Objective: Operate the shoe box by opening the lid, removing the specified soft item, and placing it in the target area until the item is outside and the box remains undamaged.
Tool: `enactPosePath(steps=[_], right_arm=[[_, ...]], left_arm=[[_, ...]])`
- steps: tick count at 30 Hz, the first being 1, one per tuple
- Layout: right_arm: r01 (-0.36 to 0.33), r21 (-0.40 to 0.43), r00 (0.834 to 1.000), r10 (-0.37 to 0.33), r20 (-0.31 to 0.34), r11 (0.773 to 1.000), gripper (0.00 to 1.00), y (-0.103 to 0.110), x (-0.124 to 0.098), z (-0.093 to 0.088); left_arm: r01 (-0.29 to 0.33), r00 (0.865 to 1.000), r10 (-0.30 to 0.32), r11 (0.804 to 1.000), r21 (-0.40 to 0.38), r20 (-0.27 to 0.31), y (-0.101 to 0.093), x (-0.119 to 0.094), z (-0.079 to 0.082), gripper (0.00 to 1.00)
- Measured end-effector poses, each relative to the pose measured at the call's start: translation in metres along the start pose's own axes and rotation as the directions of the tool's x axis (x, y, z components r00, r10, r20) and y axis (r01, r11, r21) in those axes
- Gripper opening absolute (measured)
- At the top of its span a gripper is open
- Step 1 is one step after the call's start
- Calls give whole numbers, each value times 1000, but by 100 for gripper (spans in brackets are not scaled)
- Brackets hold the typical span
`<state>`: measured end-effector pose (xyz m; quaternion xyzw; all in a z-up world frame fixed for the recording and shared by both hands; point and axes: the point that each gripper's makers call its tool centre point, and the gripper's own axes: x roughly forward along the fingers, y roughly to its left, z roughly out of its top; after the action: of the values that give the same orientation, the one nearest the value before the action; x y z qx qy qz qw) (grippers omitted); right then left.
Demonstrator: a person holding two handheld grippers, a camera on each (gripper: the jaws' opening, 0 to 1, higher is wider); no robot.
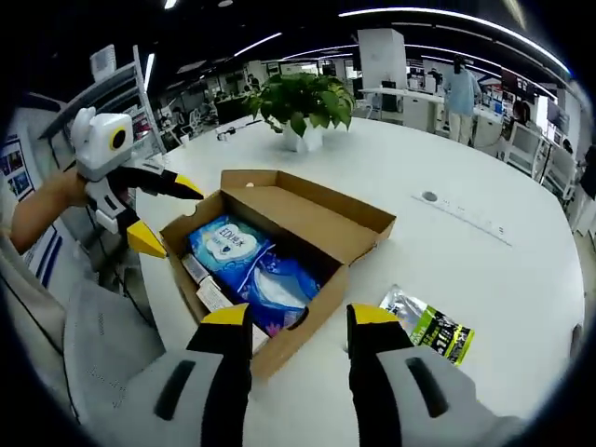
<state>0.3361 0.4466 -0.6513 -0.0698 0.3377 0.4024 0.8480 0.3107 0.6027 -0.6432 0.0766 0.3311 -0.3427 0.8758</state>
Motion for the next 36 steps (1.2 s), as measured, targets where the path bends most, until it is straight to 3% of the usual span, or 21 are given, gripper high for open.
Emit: enactPosePath(steps=[11, 23, 36], right_arm=[[-68, 3, 998, 68, -3, 998, 34, 23, 35, 6], [-109, -22, 993, 108, -41, 994, 29, 38, 74, 8], [-139, 33, 988, 141, -69, 990, 27, 52, 117, 10]], left_arm=[[-17, 999, 17, 1000, -7, 30, 12, -20, -17, 79], [-50, 997, 56, 994, -92, 58, 25, -34, -35, 86], [-61, 991, 73, 992, -108, 109, 32, -44, -40, 93]])
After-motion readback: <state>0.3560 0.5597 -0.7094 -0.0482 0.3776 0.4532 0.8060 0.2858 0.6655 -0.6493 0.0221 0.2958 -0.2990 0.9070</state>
